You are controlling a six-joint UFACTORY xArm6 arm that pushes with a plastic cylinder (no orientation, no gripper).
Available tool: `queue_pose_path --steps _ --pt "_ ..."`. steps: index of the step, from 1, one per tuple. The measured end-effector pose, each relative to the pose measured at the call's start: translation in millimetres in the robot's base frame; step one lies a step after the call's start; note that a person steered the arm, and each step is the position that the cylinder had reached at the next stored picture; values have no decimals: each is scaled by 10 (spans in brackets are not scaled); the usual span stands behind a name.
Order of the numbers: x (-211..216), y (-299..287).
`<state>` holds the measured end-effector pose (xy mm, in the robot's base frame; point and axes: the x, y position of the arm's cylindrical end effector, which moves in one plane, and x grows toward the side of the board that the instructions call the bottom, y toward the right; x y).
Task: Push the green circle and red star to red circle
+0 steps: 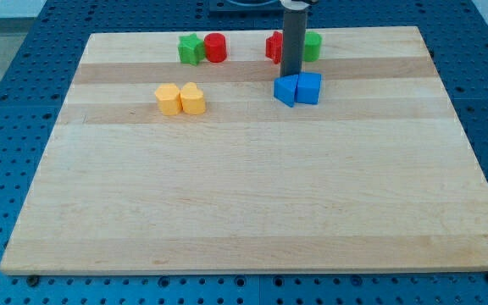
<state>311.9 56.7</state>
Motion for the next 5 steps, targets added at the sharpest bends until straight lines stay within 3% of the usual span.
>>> queue_pose_path --steps 5 --pt "-329 787"
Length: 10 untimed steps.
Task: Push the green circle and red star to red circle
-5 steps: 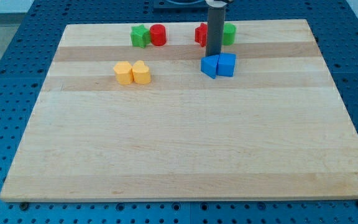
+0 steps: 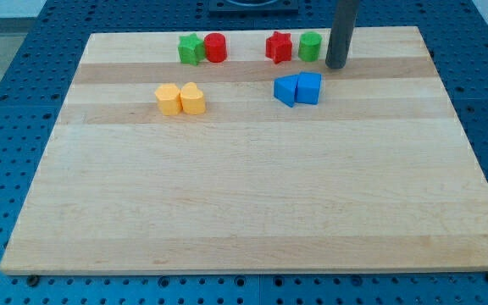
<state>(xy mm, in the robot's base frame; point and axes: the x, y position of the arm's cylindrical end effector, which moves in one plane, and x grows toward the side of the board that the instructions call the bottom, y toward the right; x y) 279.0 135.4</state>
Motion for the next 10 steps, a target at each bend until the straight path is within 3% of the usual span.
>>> queue_pose_path --steps 4,10 --pt "-301 0" --pt "-300 -817"
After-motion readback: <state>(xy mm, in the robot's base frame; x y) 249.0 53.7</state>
